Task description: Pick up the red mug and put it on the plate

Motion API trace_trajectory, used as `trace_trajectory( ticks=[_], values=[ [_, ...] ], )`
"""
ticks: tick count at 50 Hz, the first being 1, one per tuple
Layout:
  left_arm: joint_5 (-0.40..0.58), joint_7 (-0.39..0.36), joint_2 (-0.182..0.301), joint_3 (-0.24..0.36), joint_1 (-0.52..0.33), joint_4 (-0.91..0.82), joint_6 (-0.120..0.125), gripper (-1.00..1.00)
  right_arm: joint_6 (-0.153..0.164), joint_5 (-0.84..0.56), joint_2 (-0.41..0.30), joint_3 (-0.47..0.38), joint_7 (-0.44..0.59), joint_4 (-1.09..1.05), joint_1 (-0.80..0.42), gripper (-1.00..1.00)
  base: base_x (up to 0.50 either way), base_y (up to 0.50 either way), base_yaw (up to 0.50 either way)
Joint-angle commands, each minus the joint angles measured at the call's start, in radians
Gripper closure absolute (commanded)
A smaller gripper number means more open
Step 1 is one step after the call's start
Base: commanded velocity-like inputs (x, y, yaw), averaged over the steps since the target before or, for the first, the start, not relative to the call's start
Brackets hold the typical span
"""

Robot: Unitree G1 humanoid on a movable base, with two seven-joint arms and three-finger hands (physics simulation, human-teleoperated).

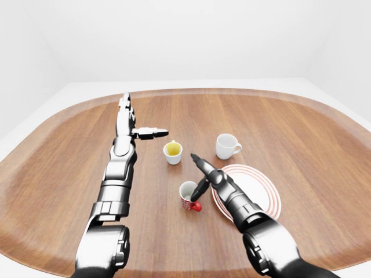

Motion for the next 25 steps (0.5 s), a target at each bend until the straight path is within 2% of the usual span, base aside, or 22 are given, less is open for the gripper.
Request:
trace_trajectory(
  ticks=[1,25],
  values=[
    [-0.004,-0.001,0.005,0.004,0.001,-0.011,0.0,-1.0,-0.002,-0.008,0.02,0.004,-0.027,0.079,-0.015,-1.0,0.0,0.0,0.0],
    [-0.011,-0.006,0.001,0.001,-0.002,-0.015,0.0,-1.0,-0.013,-0.033,0.055,0.012,-0.041,0.127,-0.025,-1.0,0.0,0.0,0.0]
  ],
)
